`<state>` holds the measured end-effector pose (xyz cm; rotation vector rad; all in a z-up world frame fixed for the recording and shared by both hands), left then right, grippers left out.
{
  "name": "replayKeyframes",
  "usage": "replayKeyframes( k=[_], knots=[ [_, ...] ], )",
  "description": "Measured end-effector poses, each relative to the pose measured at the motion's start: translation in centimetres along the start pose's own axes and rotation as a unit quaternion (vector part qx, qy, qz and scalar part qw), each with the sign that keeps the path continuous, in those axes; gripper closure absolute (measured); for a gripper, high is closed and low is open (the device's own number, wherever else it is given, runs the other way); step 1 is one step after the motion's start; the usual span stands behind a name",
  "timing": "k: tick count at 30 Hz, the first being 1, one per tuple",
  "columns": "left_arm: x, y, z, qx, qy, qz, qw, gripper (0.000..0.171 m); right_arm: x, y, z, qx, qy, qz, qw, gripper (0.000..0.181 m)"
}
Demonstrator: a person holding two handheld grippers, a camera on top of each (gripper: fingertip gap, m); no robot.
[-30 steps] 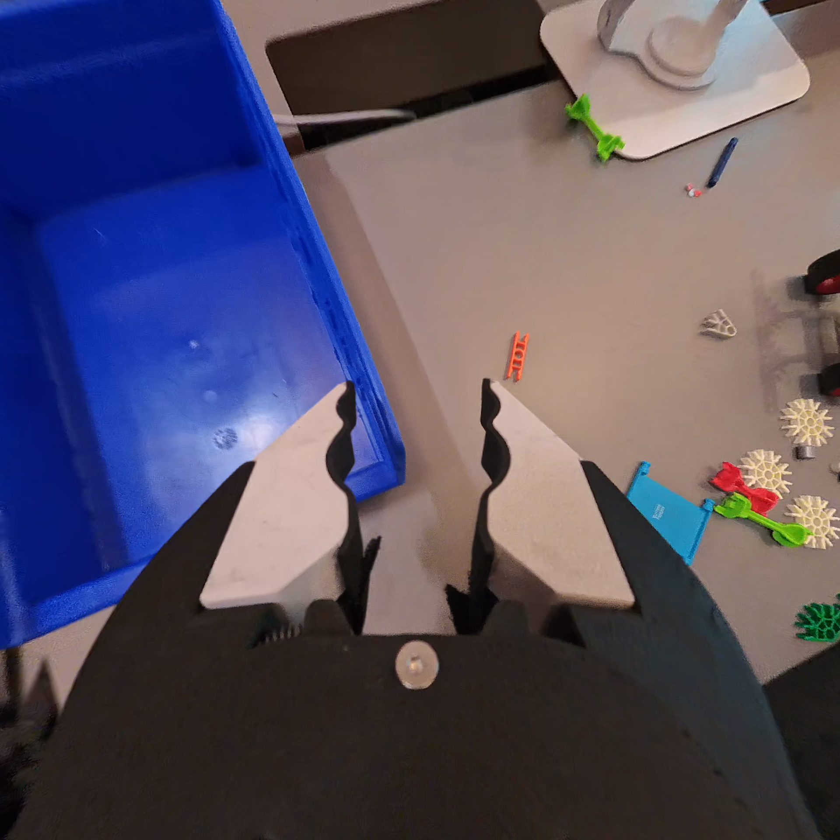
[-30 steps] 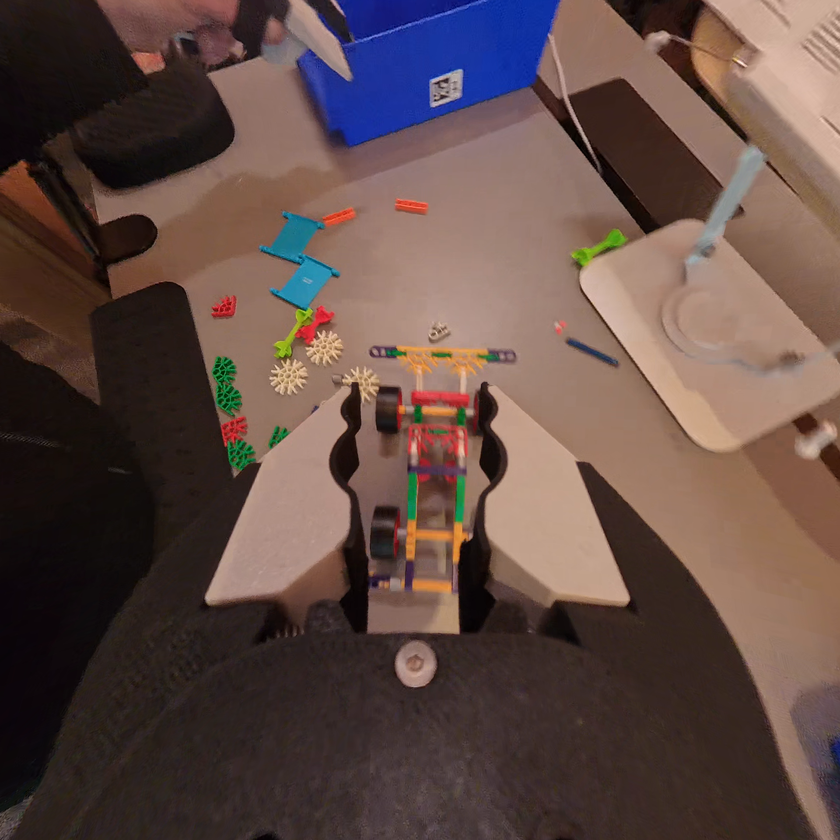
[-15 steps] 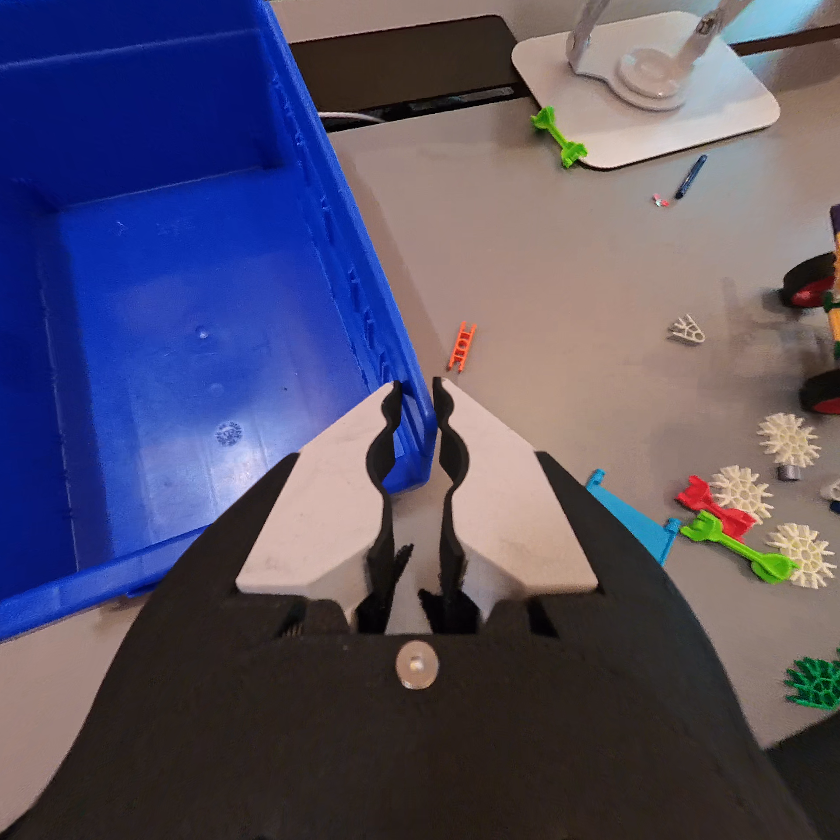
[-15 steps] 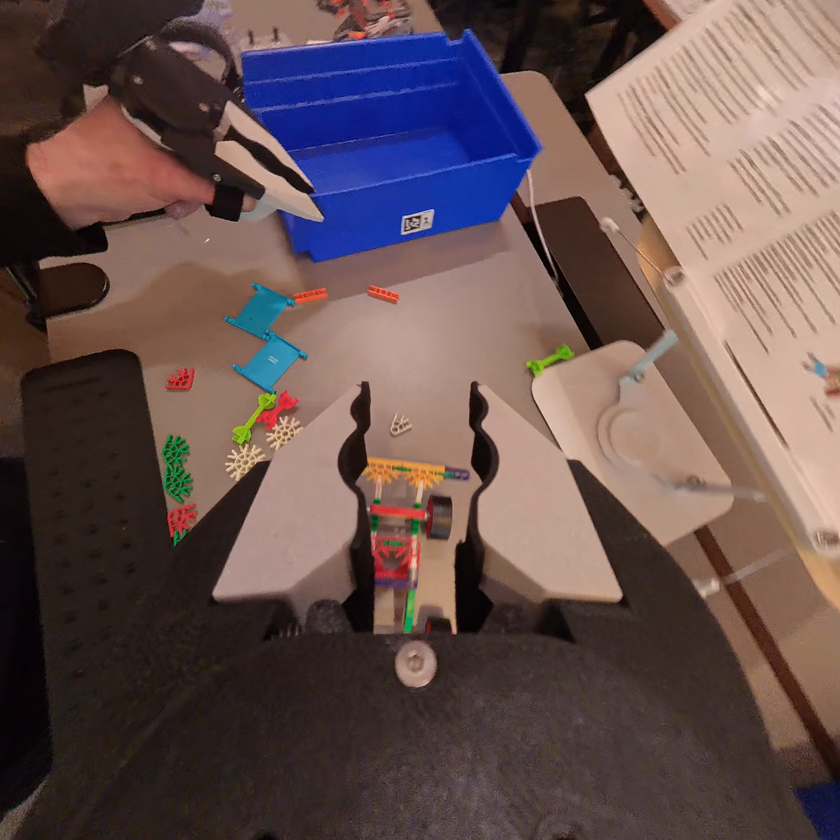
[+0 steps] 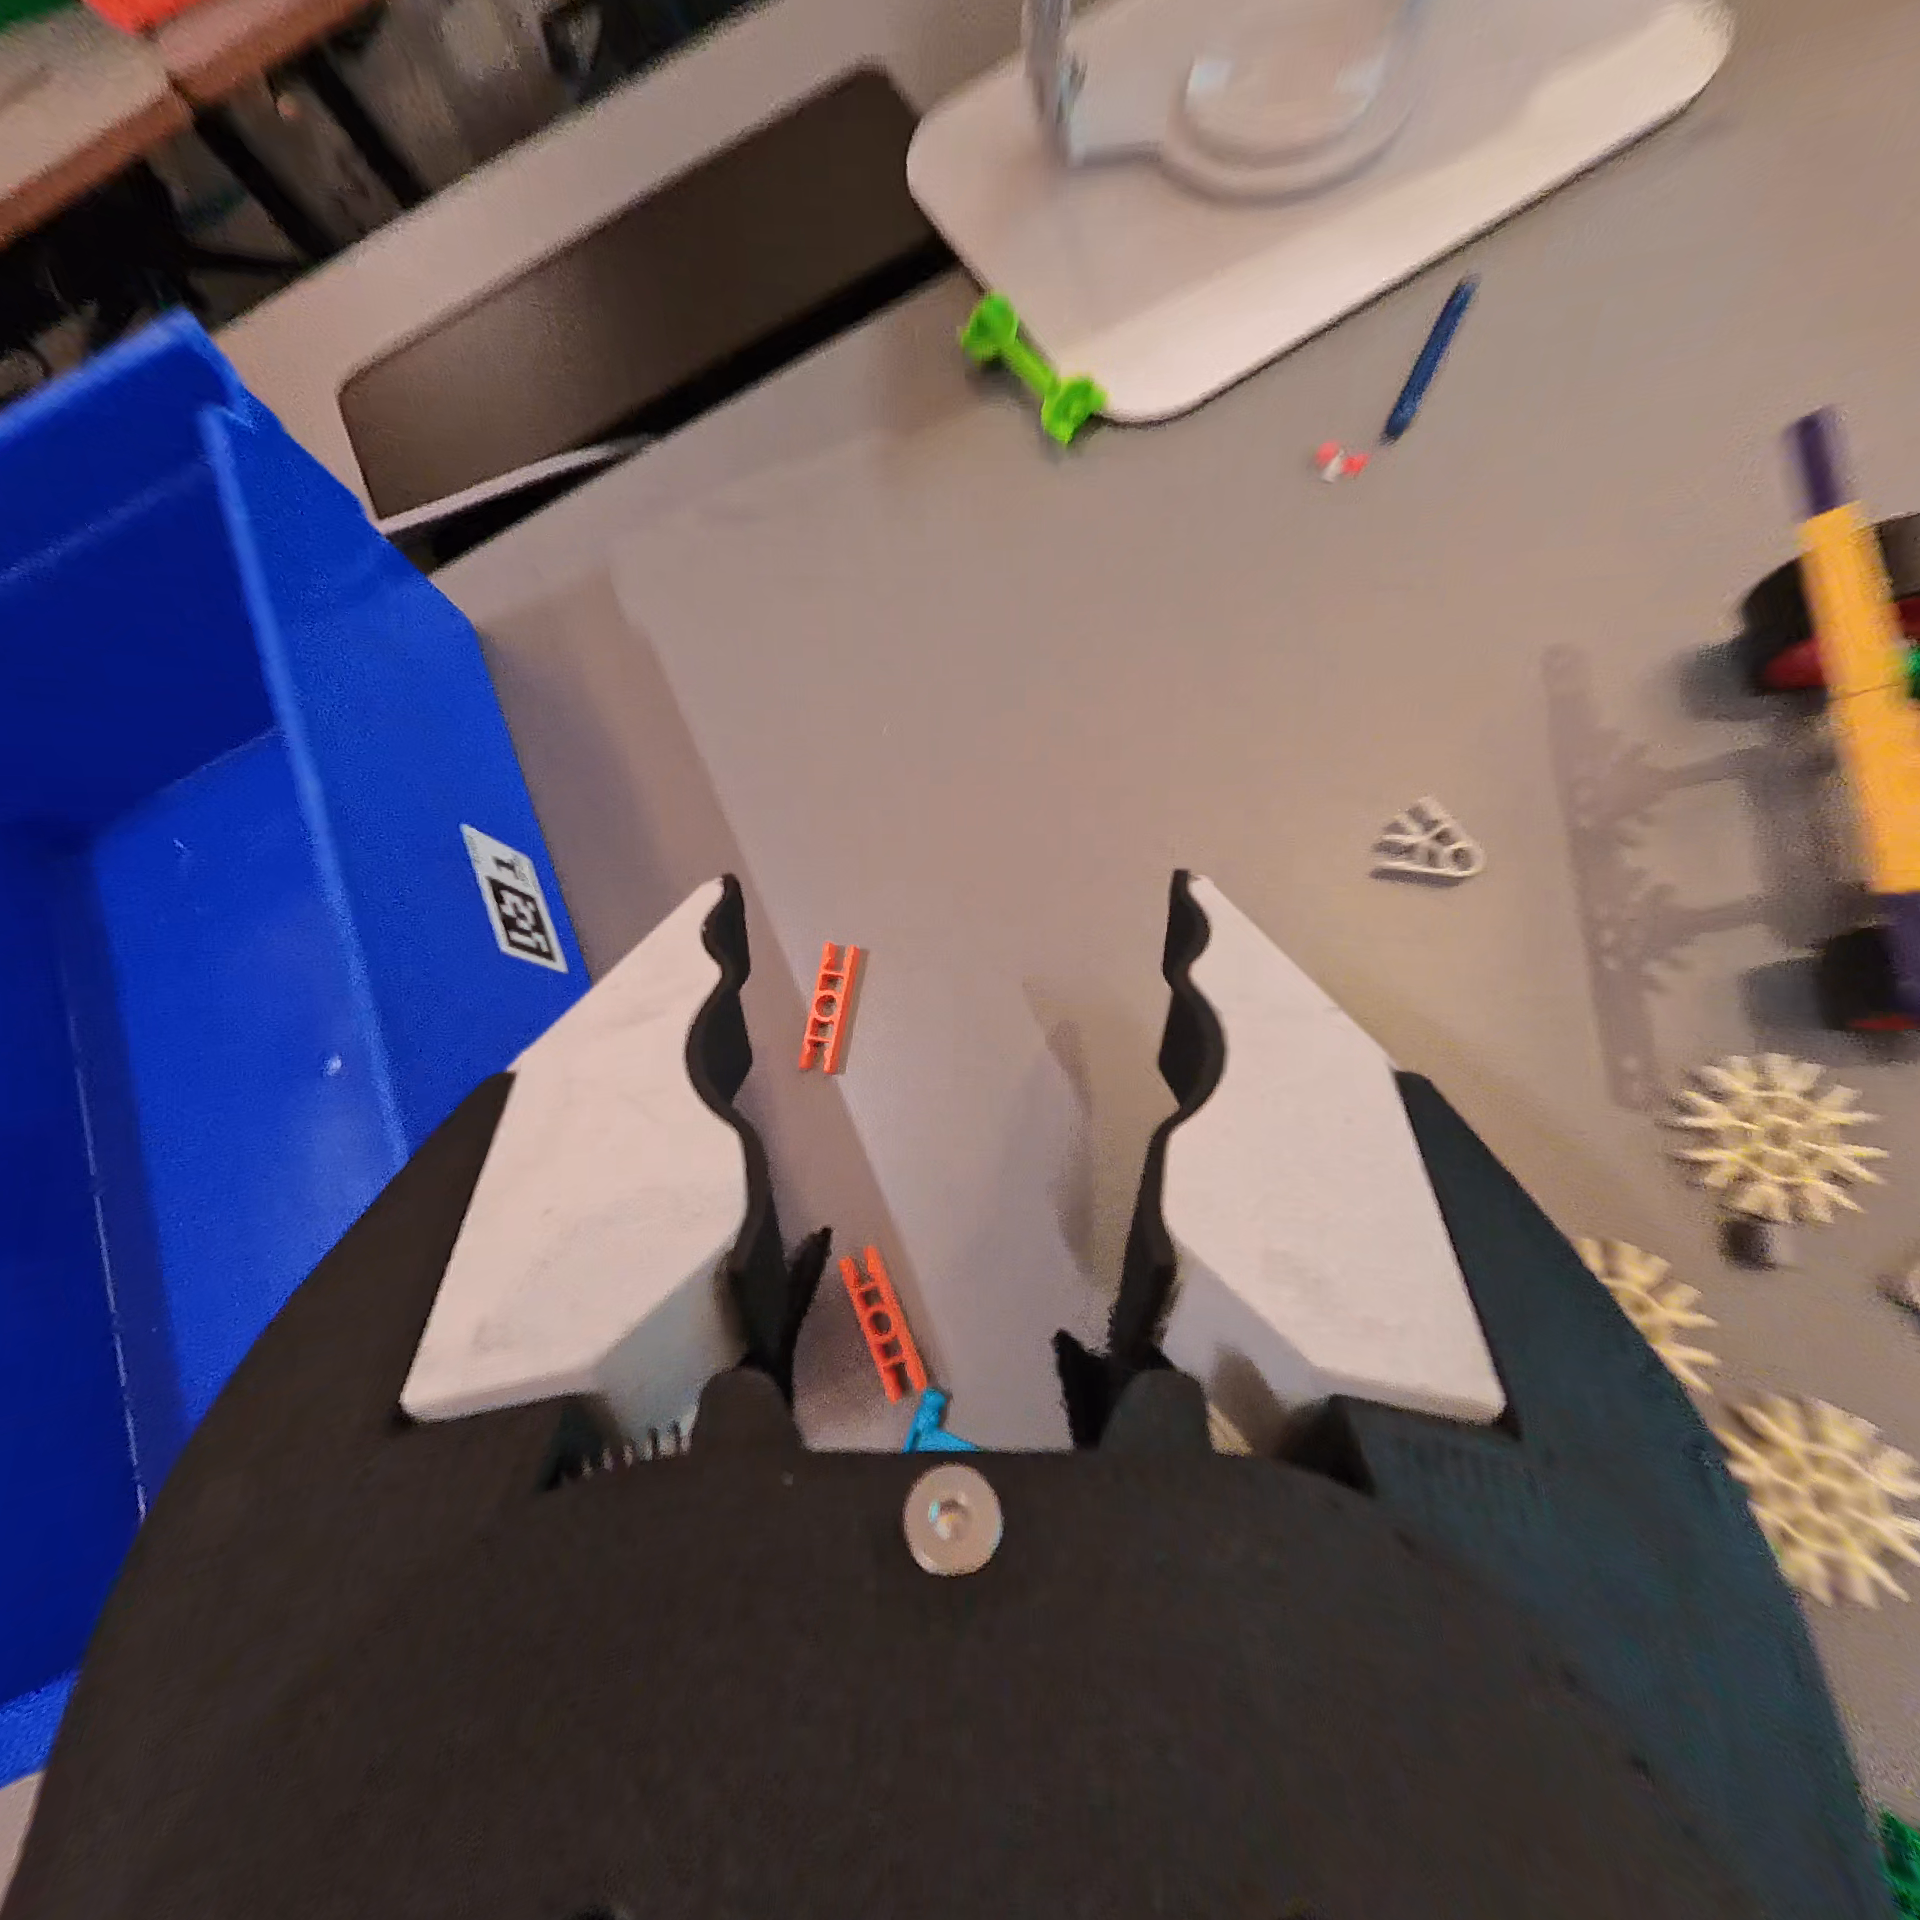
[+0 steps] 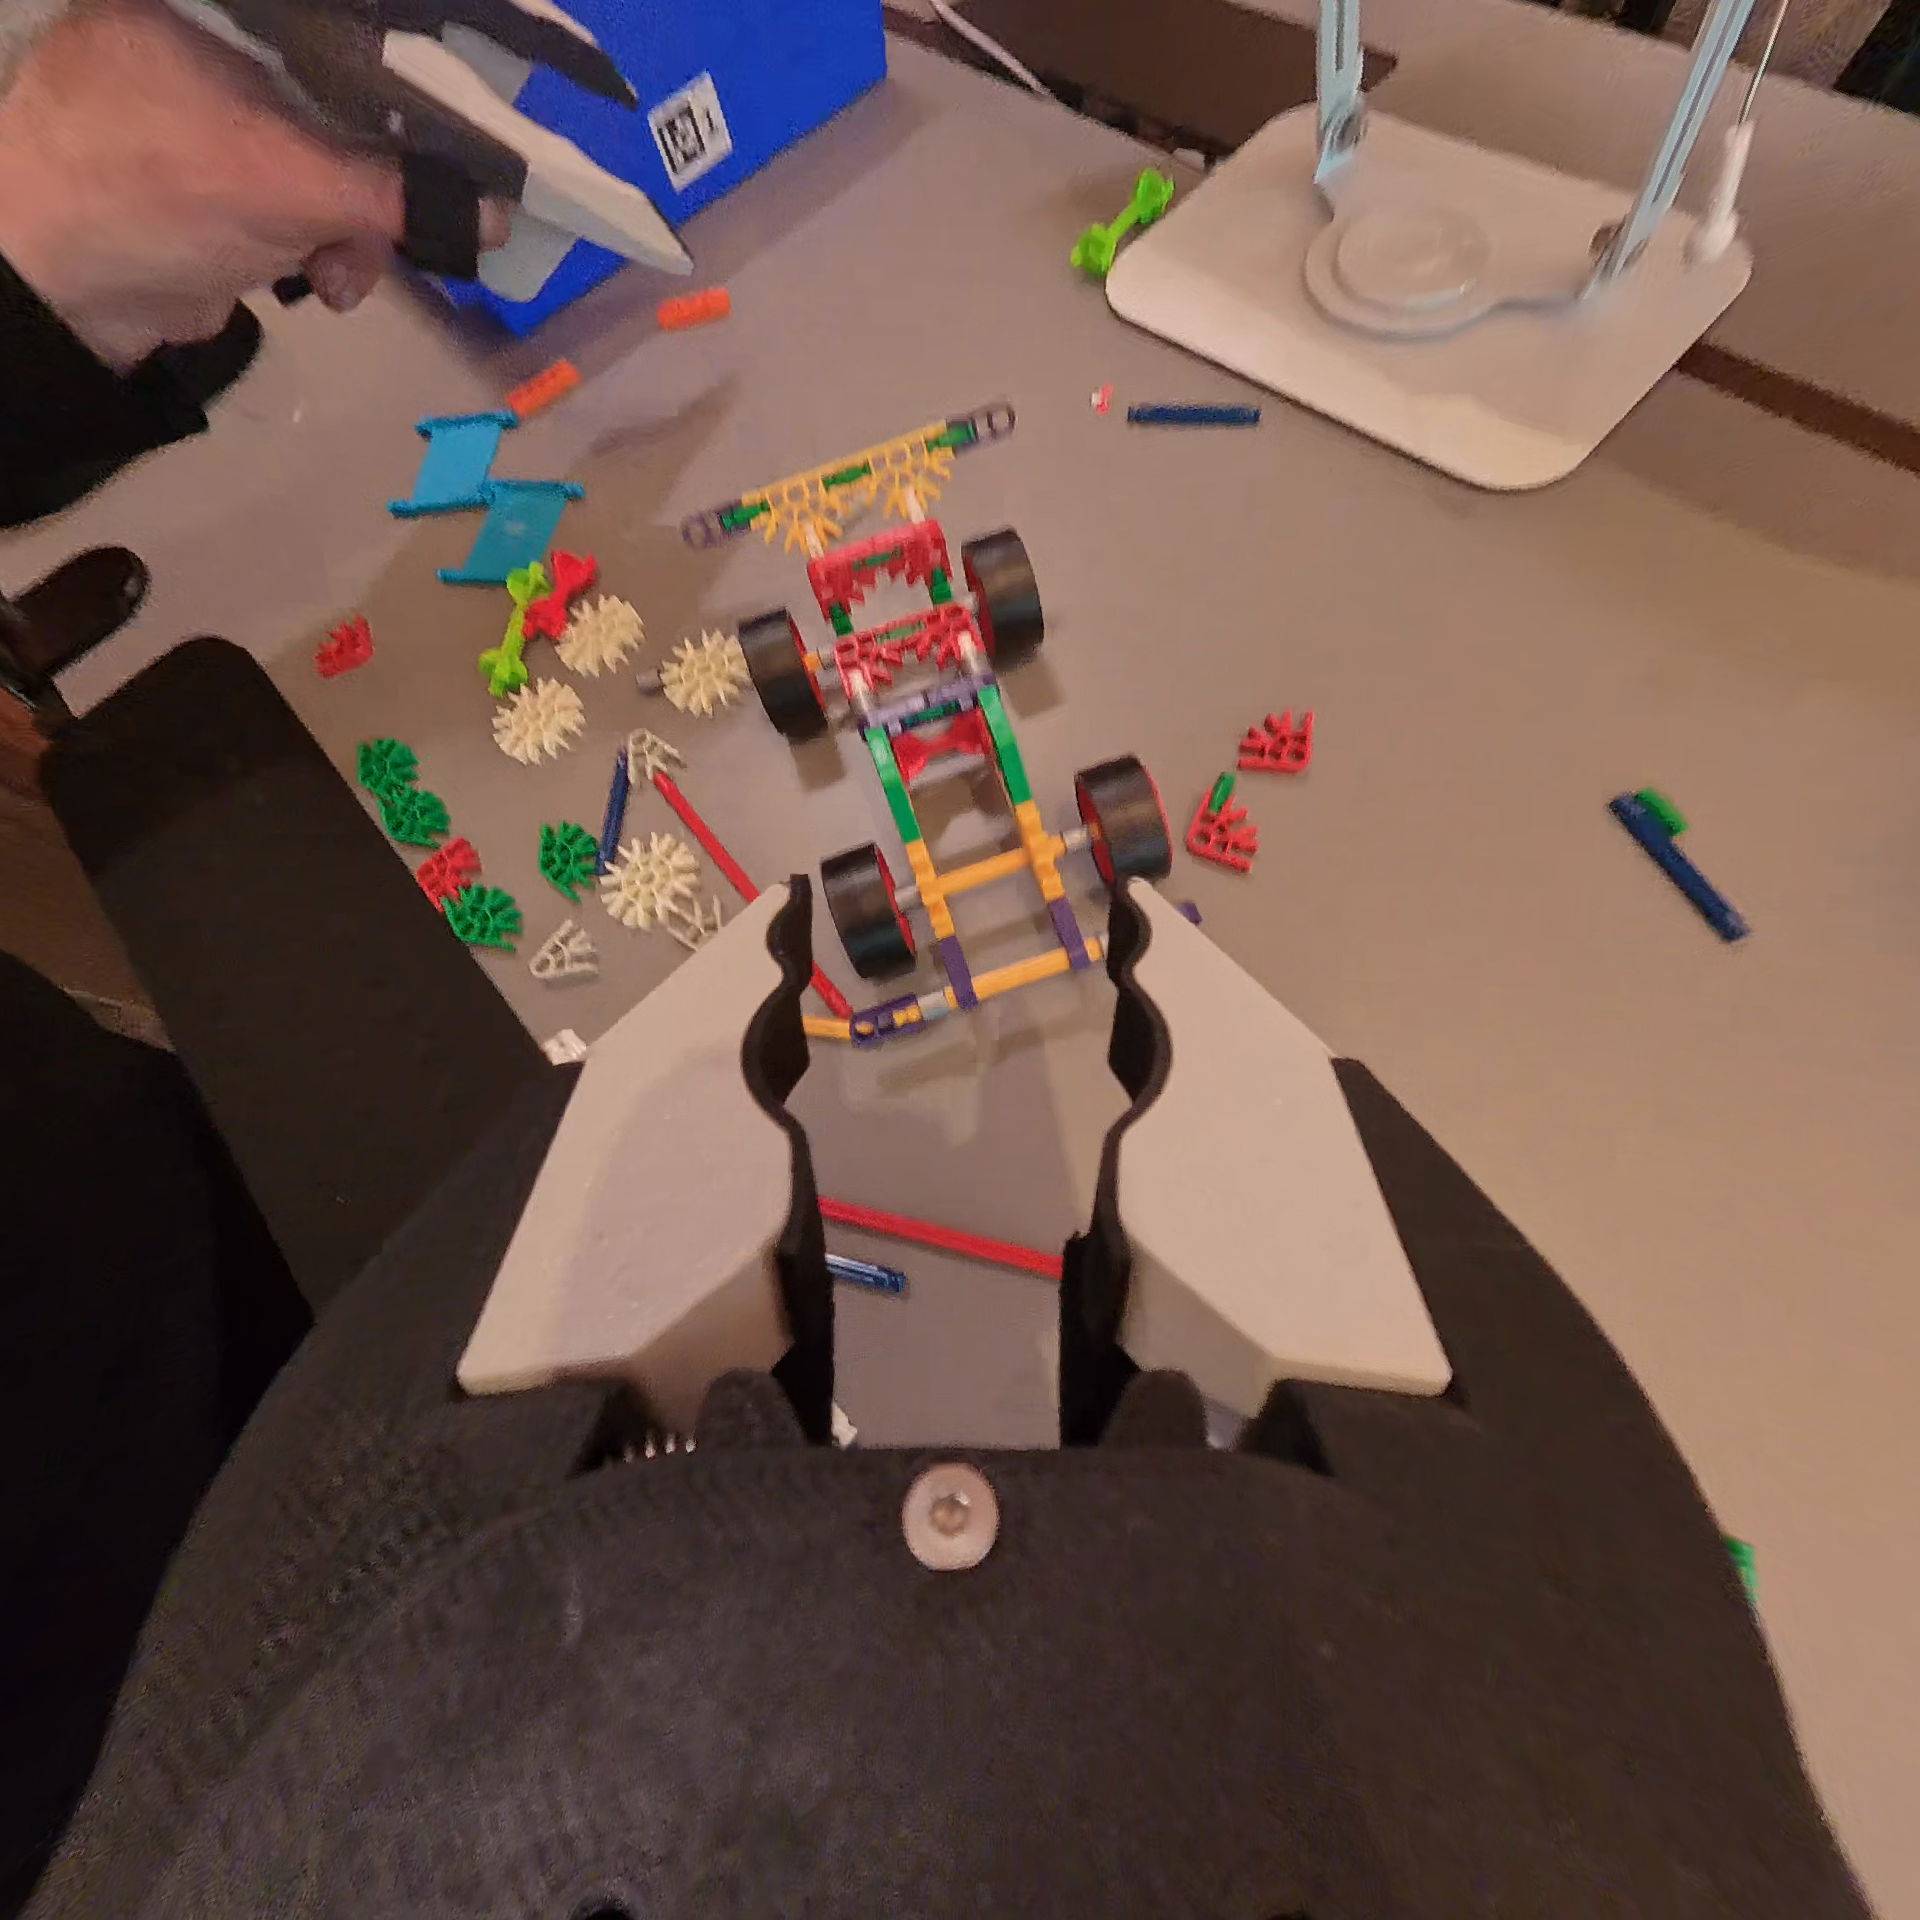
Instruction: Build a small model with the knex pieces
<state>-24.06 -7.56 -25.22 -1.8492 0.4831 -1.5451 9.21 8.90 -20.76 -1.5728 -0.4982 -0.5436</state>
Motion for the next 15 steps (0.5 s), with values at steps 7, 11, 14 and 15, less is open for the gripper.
replayKeyframes(
  k=[7, 11, 14, 15],
  knots=[
    [-4.9, 3.3, -1.9, 0.048, -0.043, -0.072, 0.995, 0.095, -5.4, 2.0, -2.6, 0.088, -0.02, -0.026, 0.996, 0.093],
    [-4.3, 4.0, -3.2, 0.063, -0.085, -0.067, 0.992, 0.105, -8.8, 0.8, -3.6, 0.148, -0.028, -0.033, 0.988, 0.09],
    [-4.6, 4.8, -3.6, 0.076, -0.093, -0.083, 0.989, 0.12, -10.3, 0.3, -4.2, 0.169, -0.042, -0.034, 0.984, 0.092],
    [-5.0, 5.2, -3.4, 0.089, -0.08, -0.091, 0.989, 0.123, -10.5, 0.2, -4.4, 0.17, -0.05, -0.035, 0.984, 0.093]
  ],
)
Point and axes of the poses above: each gripper's, where its closed fingertips meet, x back along the fingers, y out of its underside, z = x × y across the jaws, the point moved 2 cm from there along x, back along the fingers, and after that the axes turned 9 degrees about y, right-handed, at the moved point
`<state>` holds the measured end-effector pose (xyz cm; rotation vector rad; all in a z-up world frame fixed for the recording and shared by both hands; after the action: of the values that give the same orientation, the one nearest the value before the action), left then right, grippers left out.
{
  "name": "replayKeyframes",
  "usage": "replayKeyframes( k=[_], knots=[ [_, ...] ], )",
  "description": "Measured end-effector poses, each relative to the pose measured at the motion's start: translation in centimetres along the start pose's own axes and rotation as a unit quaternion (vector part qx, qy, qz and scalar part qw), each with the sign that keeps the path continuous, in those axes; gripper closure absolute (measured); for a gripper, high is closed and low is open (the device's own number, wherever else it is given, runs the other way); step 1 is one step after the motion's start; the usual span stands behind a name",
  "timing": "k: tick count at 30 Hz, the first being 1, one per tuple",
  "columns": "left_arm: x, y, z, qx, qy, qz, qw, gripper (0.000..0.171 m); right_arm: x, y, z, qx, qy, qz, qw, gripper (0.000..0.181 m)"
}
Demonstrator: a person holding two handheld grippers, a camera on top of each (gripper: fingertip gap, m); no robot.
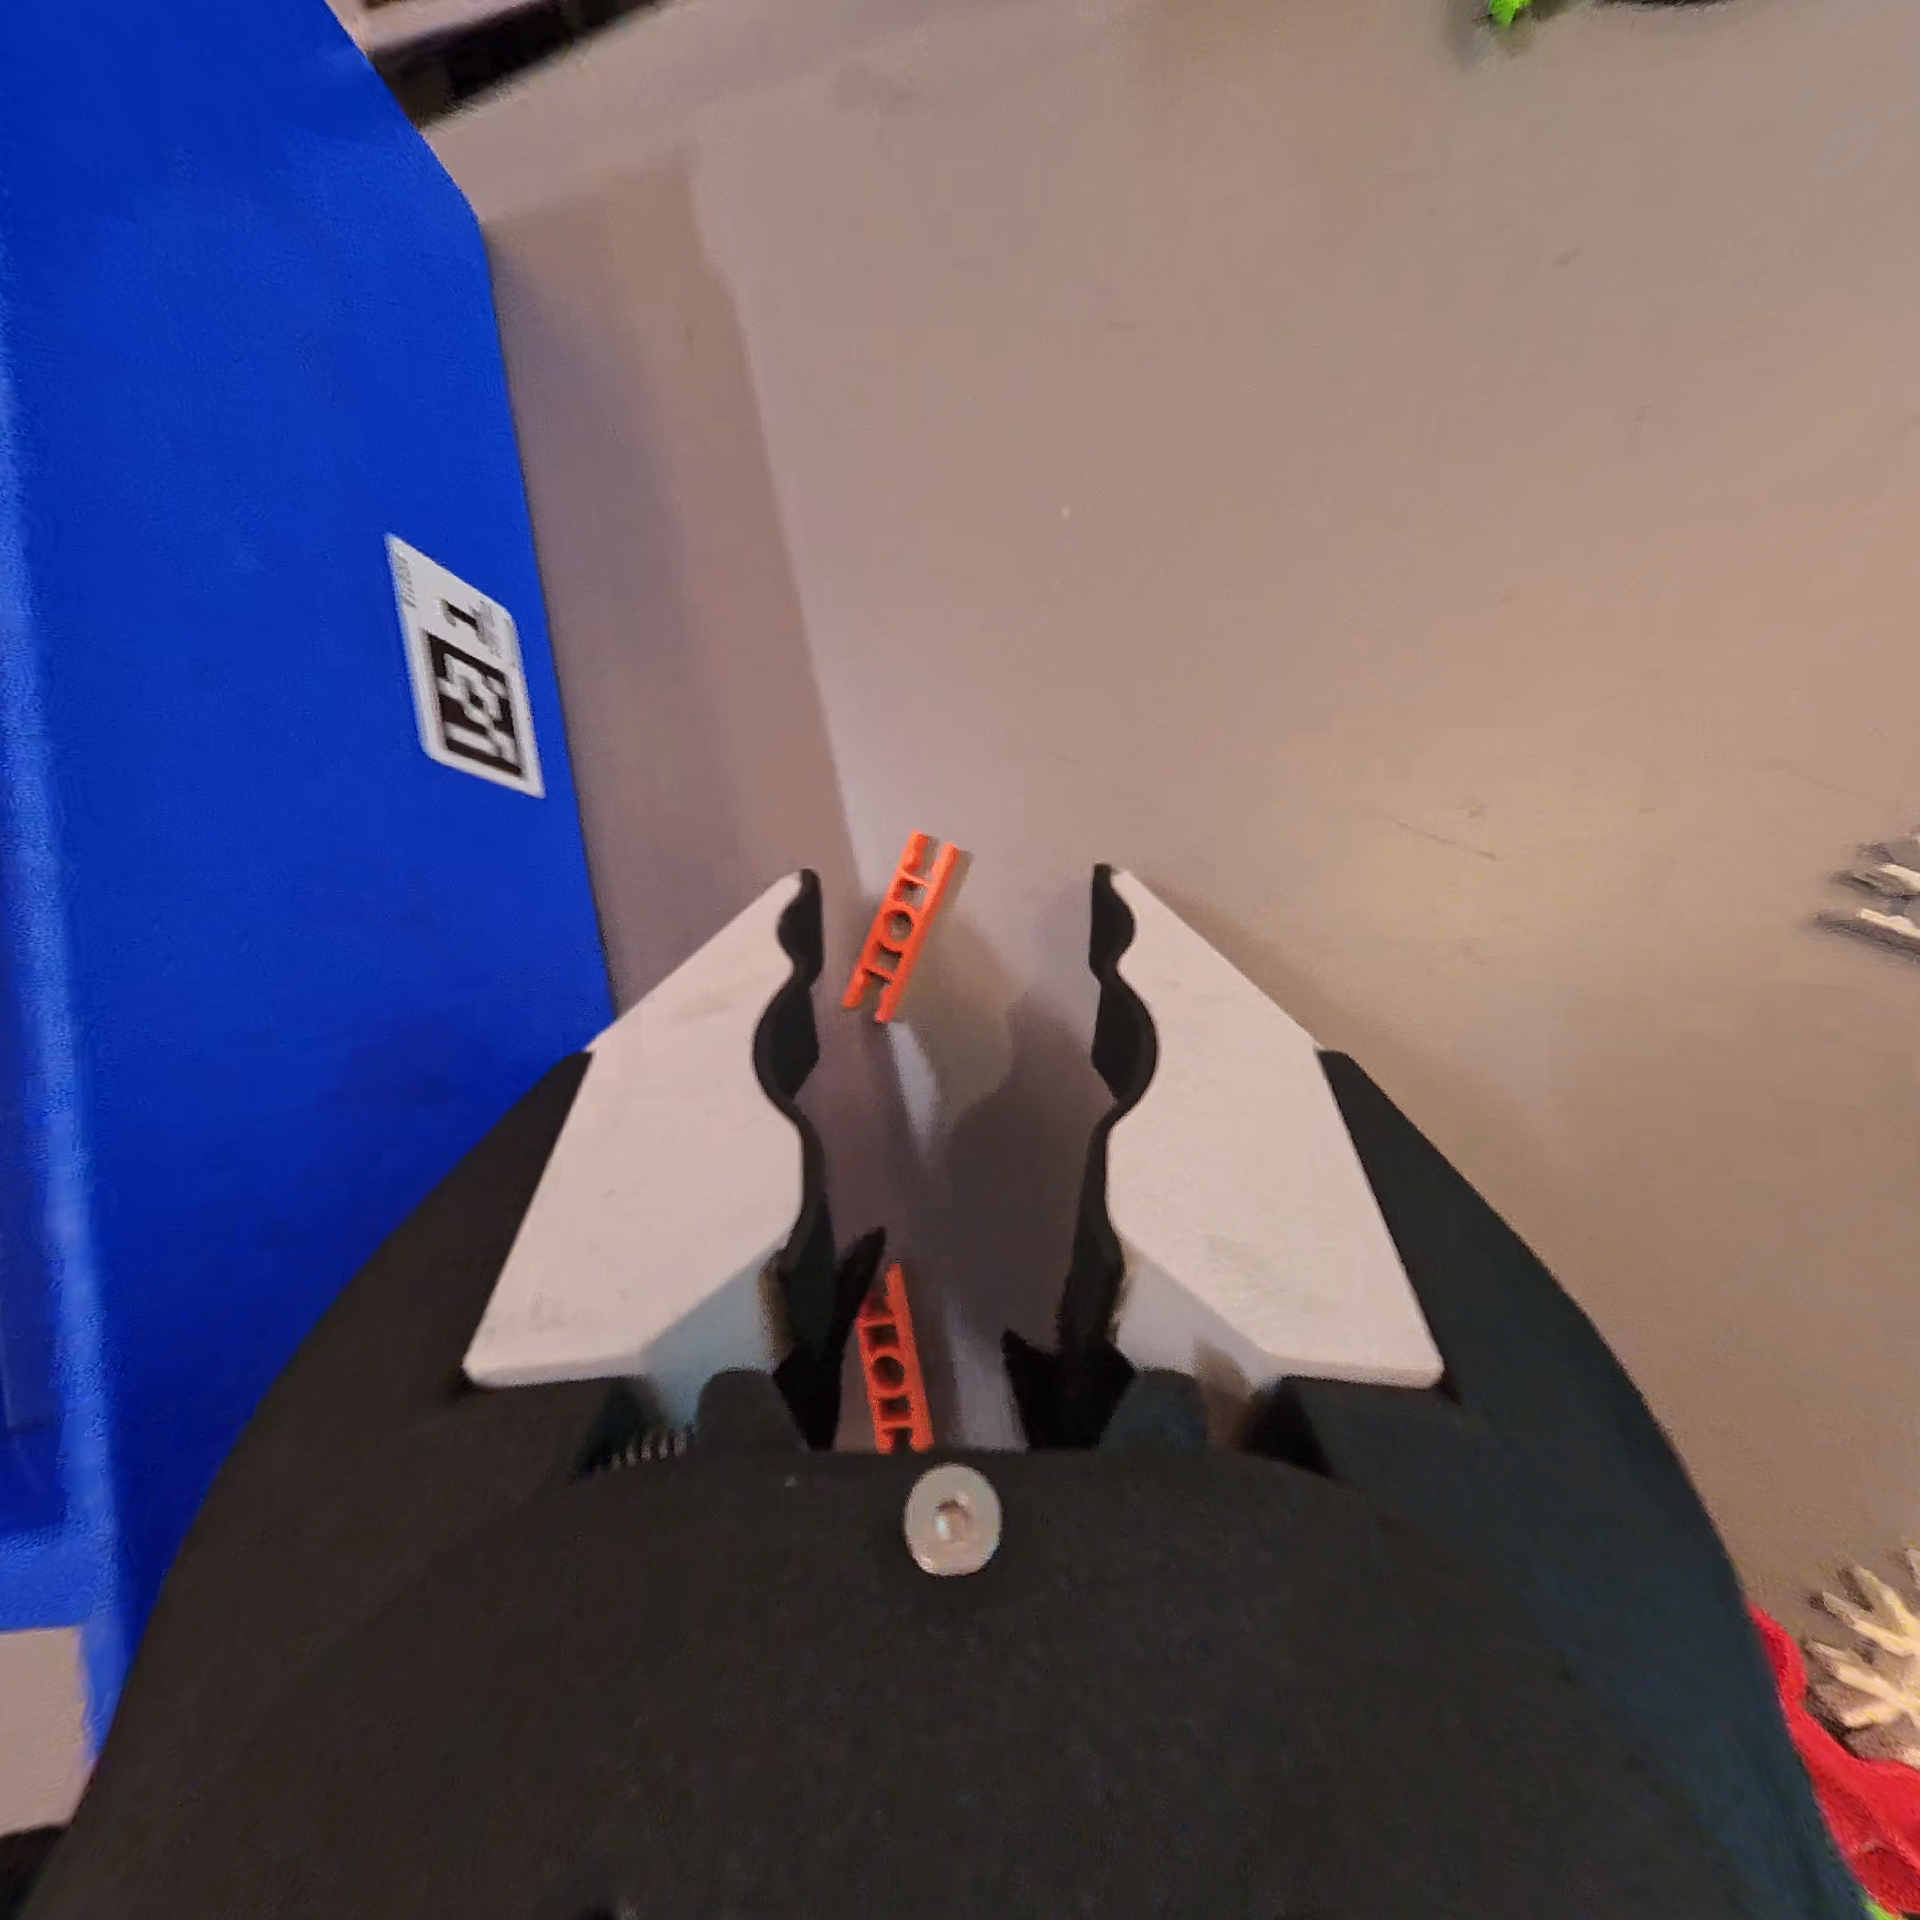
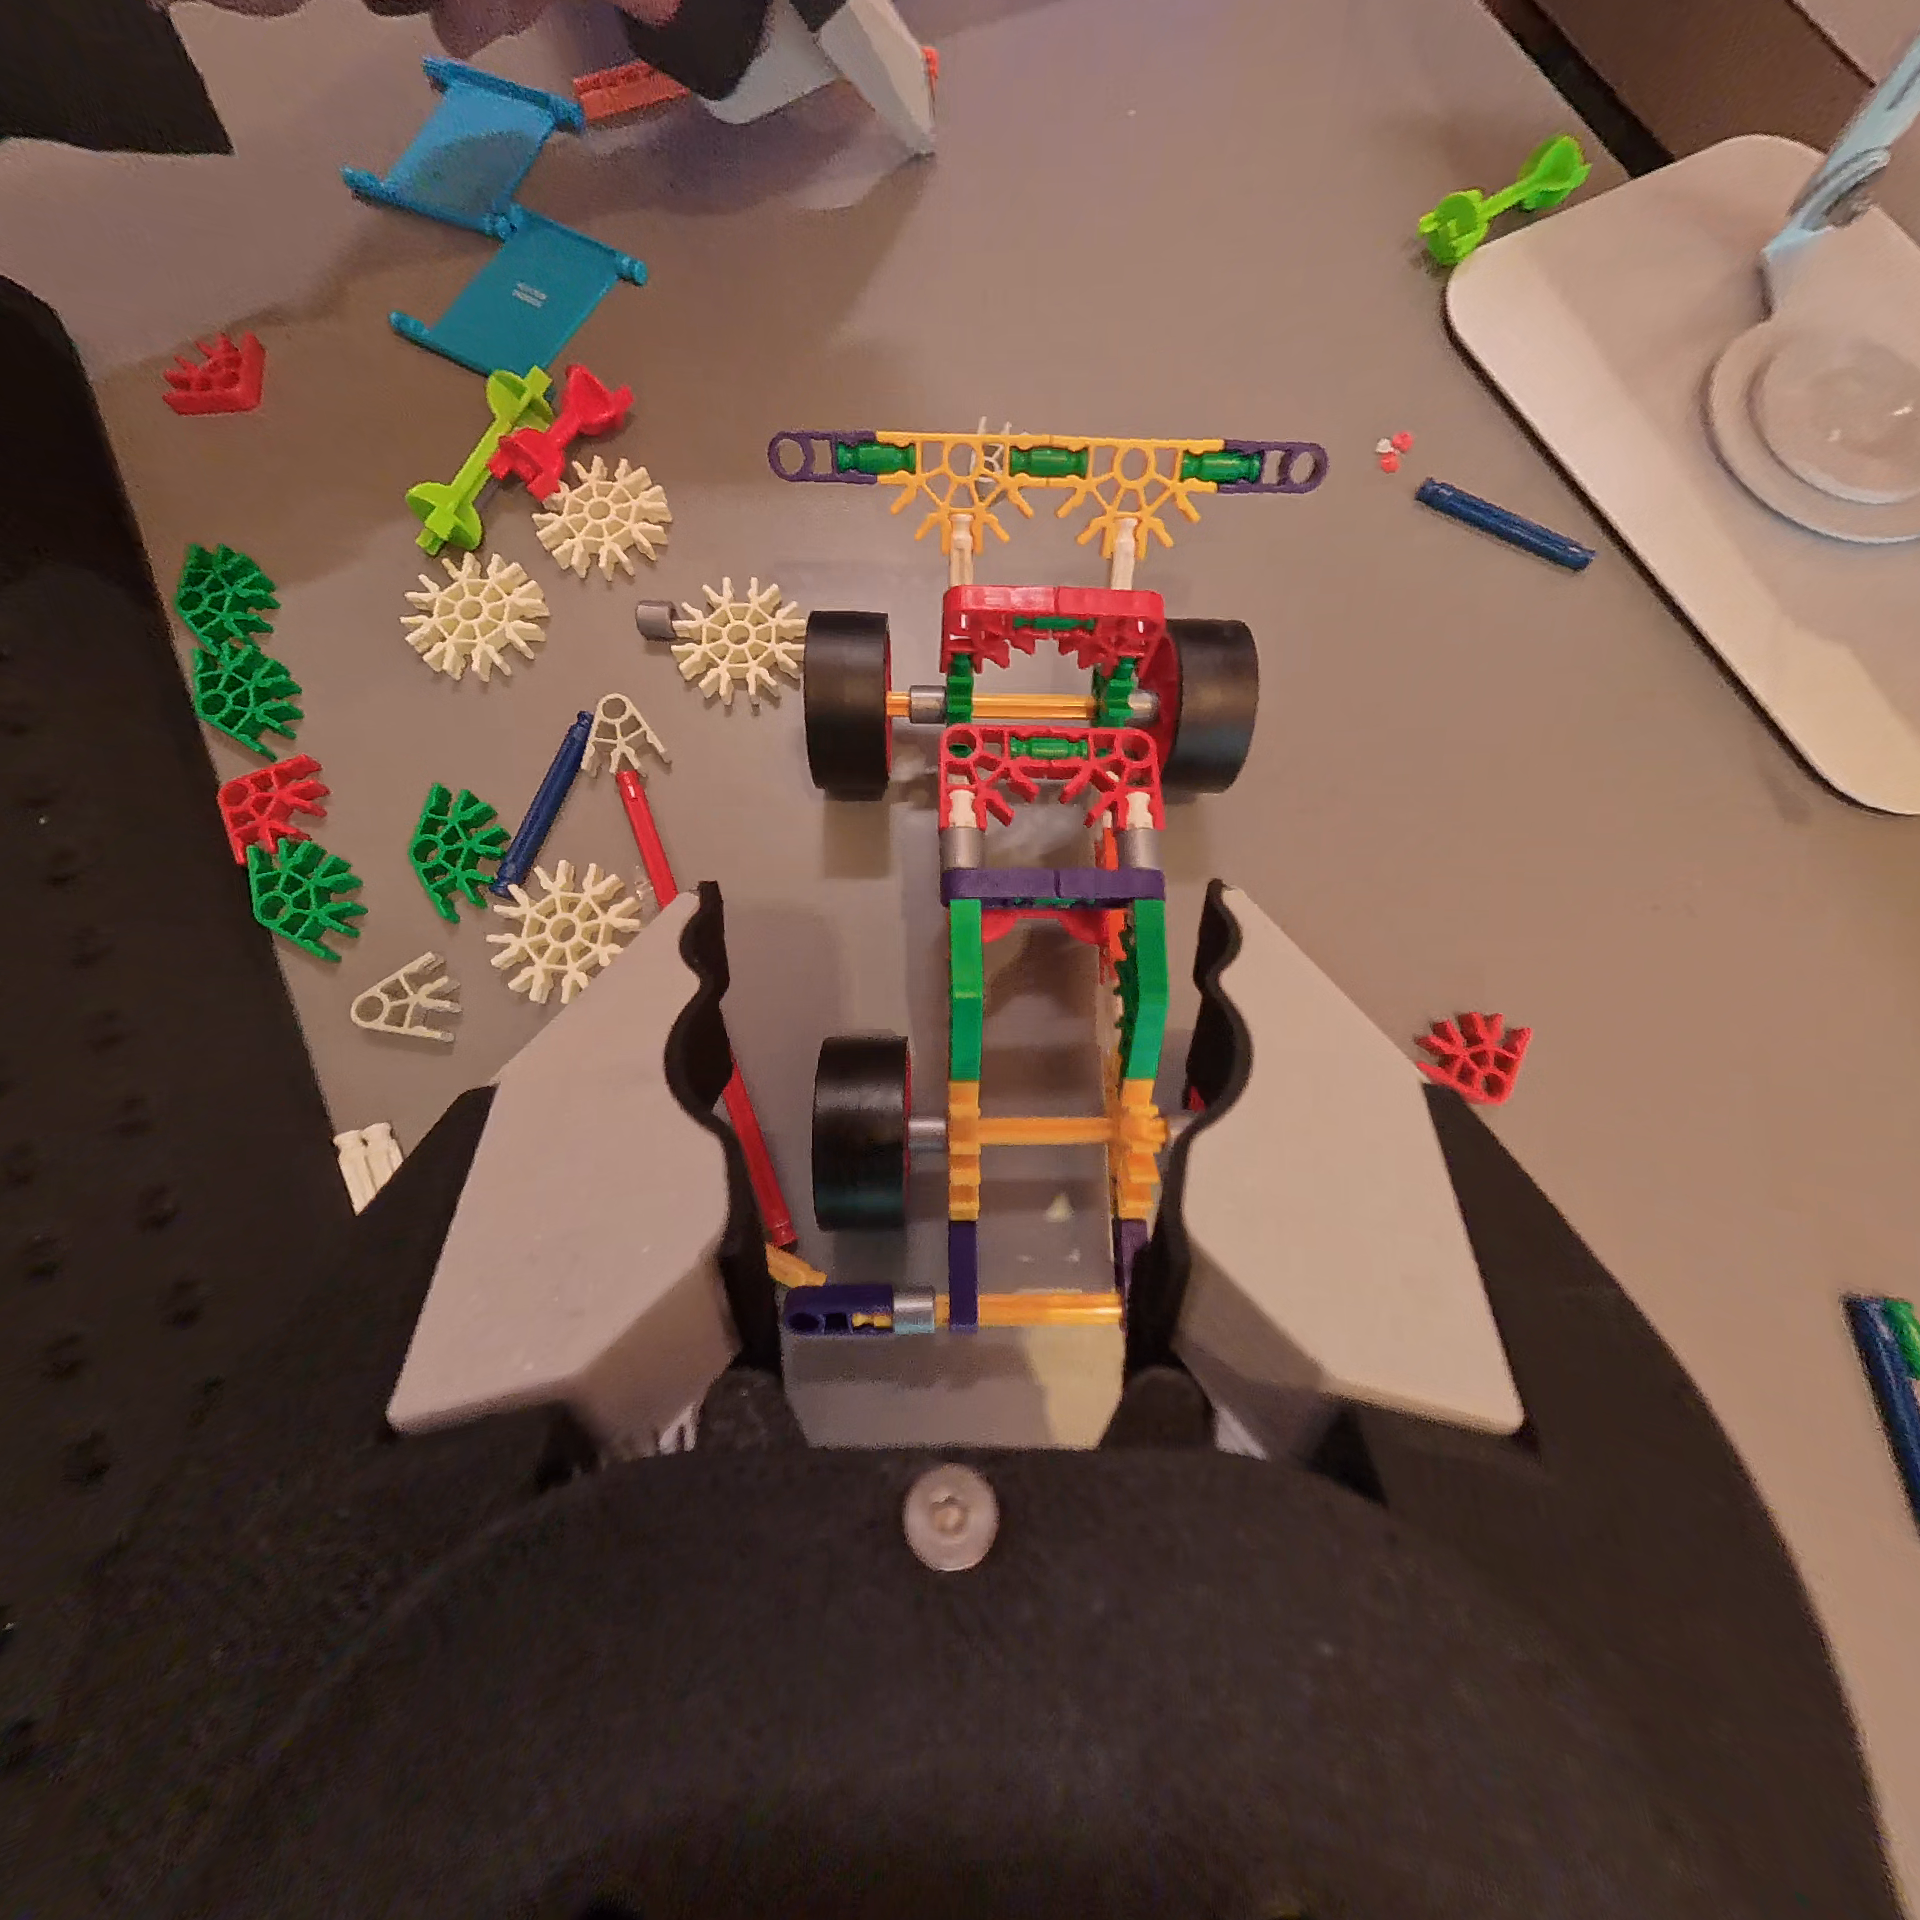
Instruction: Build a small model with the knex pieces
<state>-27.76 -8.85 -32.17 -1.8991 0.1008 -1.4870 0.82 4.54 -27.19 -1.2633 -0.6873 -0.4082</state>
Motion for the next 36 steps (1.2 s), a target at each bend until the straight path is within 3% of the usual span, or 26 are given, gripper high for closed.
replayKeyframes(
  k=[3, 5, 7, 11, 14, 20, 25, 29, 32, 35, 36],
  knots=[
    [-0.3, 0.3, -0.1, 0.016, -0.001, -0.001, 1.0, 0.132, -0.4, 0.0, -0.3, 0.005, -0.014, 0.002, 1.0, 0.097],
    [-0.6, 0.3, 0.7, 0.043, 0.04, 0.008, 0.998, 0.154, -0.5, 0.2, -0.2, 0.002, -0.018, 0.002, 1.0, 0.097],
    [-0.8, 0.2, 0.8, 0.052, 0.044, 0.019, 0.997, 0.164, -0.6, 0.4, 0.0, -0.007, -0.028, 0.004, 1.0, 0.1],
    [-0.7, 0.4, 1.2, 0.052, 0.037, 0.032, 0.997, 0.165, -0.2, 0.5, 0.6, -0.015, -0.032, 0.009, 0.999, 0.102],
    [0.0, 0.4, 2.6, 0.065, 0.079, 0.048, 0.994, 0.166, 0.5, 0.5, 1.0, -0.027, -0.036, 0.019, 0.999, 0.103],
    [4.8, -1.1, 4.4, 0.055, 0.165, 0.115, 0.978, 0.166, 2.0, 0.9, 1.7, -0.061, -0.045, 0.038, 0.996, 0.108],
    [9.6, -2.8, 2.4, 0.028, 0.148, 0.155, 0.976, 0.166, 2.6, 1.2, 1.3, -0.059, -0.046, 0.039, 0.996, 0.106],
    [12.8, -4.5, -2.3, -0.002, 0.074, 0.171, 0.983, 0.166, 3.0, 1.0, 1.0, -0.068, -0.049, 0.044, 0.995, 0.107],
    [12.9, -5.1, -7.9, 0.021, 0.04, 0.171, 0.984, 0.166, 3.1, 0.9, 1.1, -0.068, -0.042, 0.044, 0.996, 0.107],
    [11.5, -3.8, -12.3, 0.064, 0.039, 0.148, 0.986, 0.164, 3.1, 0.7, 1.1, -0.073, -0.039, 0.042, 0.996, 0.106],
    [11.0, -3.1, -13.1, 0.074, 0.04, 0.132, 0.988, 0.152, 3.1, 0.6, 1.1, -0.073, -0.037, 0.043, 0.996, 0.106]
  ],
)
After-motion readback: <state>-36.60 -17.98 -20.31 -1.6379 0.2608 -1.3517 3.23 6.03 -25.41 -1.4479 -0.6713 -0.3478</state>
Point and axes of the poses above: each gripper's, where its closed fingertips meet, x back along the fingers, y out of its underside, z = x × y across the jaws, the point moved 2 cm from there along x, back along the fingers, and after that the axes turned 9 degrees about y, right-handed, at the moved point
